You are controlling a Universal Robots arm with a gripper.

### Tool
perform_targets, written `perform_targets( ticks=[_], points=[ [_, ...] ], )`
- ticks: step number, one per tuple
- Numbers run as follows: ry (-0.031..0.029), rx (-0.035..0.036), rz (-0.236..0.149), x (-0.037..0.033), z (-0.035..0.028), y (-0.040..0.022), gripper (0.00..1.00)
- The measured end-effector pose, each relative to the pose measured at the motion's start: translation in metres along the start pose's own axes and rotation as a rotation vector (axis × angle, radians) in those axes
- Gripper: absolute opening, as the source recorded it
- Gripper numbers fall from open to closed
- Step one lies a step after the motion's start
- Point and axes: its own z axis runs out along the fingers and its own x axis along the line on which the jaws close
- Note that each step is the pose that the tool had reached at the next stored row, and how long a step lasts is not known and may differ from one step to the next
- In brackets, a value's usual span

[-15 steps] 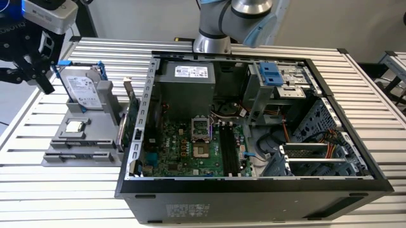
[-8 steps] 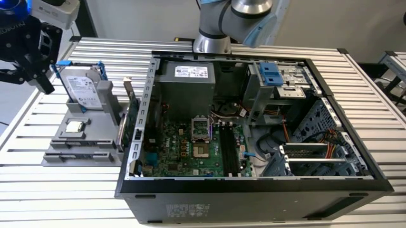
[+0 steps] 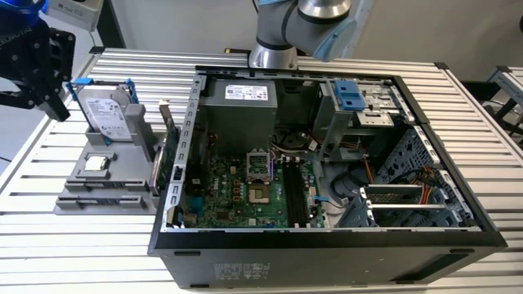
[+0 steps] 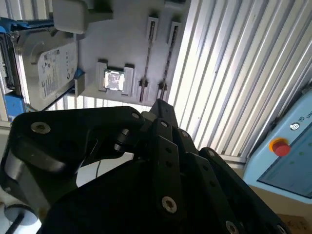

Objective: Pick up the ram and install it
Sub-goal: 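Pick up the ram and move it above insertion slot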

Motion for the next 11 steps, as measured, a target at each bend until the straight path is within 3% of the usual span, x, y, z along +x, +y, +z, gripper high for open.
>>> perform_targets(
  ticks=[11],
  points=[
    [0.0043, -0.0049, -0.200, 0.0000, 0.0001, 0.0000, 0.00]
  ],
)
